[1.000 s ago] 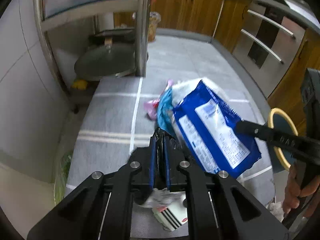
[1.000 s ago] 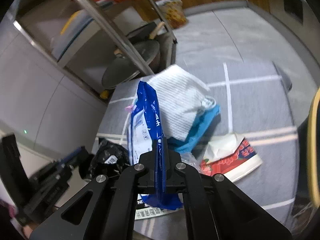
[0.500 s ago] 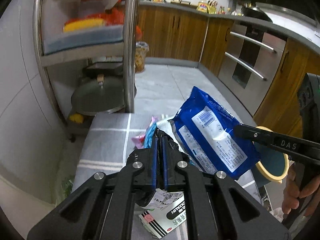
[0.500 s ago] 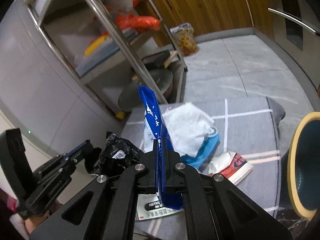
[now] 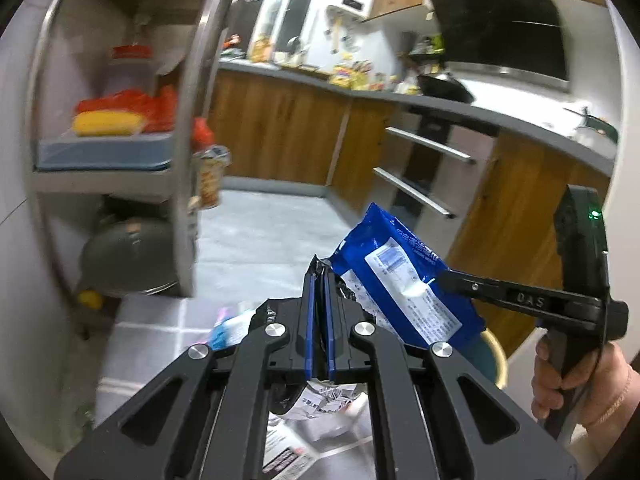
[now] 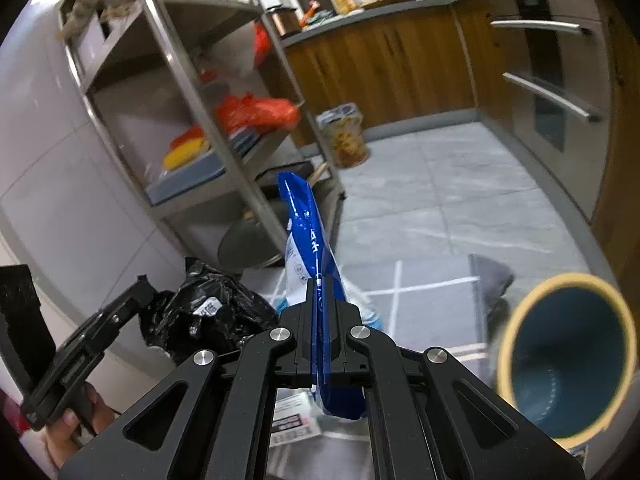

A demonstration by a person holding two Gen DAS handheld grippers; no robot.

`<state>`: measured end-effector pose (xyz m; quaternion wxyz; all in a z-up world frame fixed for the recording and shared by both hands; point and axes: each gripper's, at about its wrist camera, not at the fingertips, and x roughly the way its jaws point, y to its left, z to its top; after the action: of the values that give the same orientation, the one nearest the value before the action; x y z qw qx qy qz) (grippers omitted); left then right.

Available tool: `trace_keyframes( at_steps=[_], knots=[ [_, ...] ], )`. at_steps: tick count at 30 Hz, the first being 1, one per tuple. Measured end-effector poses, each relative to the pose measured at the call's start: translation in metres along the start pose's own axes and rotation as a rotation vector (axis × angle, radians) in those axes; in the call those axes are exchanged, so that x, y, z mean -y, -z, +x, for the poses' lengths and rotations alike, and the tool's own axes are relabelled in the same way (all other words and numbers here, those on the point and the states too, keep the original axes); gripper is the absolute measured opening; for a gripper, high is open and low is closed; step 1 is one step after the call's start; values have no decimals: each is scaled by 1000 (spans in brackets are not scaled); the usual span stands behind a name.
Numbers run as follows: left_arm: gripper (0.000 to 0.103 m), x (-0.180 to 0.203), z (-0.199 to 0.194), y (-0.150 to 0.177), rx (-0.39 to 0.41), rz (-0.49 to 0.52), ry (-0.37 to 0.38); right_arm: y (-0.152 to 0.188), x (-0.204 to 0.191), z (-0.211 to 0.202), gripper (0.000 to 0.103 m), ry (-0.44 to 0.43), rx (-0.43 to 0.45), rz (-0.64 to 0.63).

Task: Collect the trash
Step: 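Lift the black bag and blue snack bag and carry both over the teal bin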

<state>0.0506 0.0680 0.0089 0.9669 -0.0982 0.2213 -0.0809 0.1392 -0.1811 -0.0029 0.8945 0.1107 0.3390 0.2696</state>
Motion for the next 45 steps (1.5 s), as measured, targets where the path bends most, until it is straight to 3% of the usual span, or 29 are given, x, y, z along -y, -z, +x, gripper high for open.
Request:
trace_keyframes(
  at_steps=[11,20,27,34,45],
  knots=[
    [4,72,34,-15,-2,45,152,-15,65,-62,3,183,82,16],
    [4,157,84,6,-80,156,259,-3,139,-81,3,347,41,85],
    [4,196,129,34,-177,202,288,10,187,-76,3,430,-13,133],
    [4,227,169,62,-269,231,309,26,231,-57,3,484,-120,229],
    [4,248,217,112,-403,271,286,42,246,-19,3,564,-283,234]
  ],
)
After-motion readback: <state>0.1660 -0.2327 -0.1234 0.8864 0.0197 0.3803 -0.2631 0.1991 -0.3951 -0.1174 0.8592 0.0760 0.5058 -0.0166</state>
